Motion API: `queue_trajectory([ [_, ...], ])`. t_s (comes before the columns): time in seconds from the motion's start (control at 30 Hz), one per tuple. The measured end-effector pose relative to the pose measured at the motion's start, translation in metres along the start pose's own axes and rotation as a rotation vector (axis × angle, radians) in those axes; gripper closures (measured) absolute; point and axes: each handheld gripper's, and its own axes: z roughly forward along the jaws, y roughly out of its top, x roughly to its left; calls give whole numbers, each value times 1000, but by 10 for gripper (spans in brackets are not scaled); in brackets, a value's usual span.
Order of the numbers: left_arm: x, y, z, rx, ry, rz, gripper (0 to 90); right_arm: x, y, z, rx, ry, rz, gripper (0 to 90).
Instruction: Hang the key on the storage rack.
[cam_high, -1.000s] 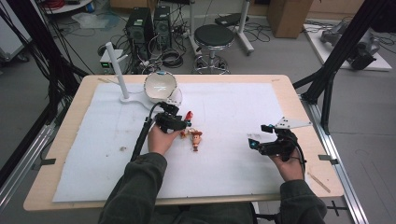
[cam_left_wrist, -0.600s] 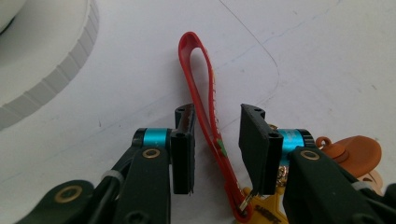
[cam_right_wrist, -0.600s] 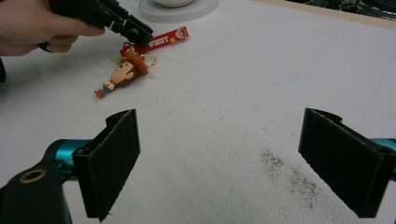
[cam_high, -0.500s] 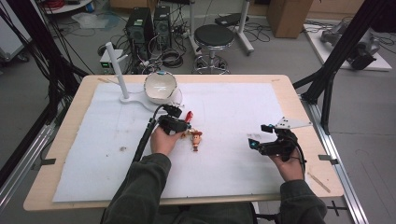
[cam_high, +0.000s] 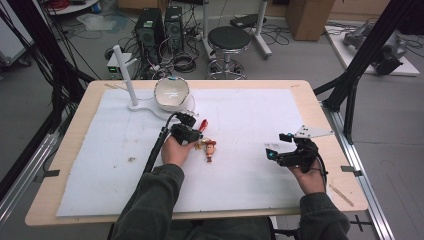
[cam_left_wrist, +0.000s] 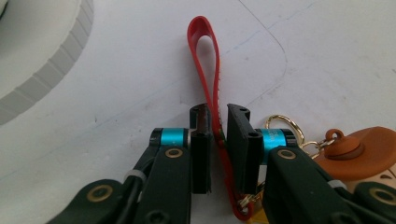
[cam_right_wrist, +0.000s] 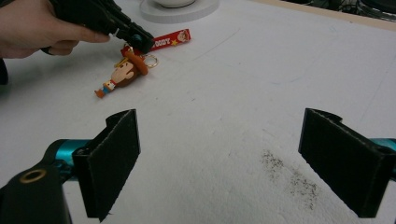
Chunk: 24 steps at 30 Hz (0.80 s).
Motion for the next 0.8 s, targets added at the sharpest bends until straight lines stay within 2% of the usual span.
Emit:
queue_trajectory([
  [0.17,-2,0,0,5,22,30,837,0,0,-1,4,0,3,119],
  [0.4,-3,0,-1,-4,21,66,863,0,0,-1,1,2,2,119],
  [0.43,-4,1,-2,-7,27,82,864,0,0,-1,1,0,2,119],
  [0.6,-3,1,-2,-11,29,70,863,0,0,-1,2,2,2,119],
  [0.8,0,3,-1,17,4,50,857,0,0,-1,2,1,4,119],
])
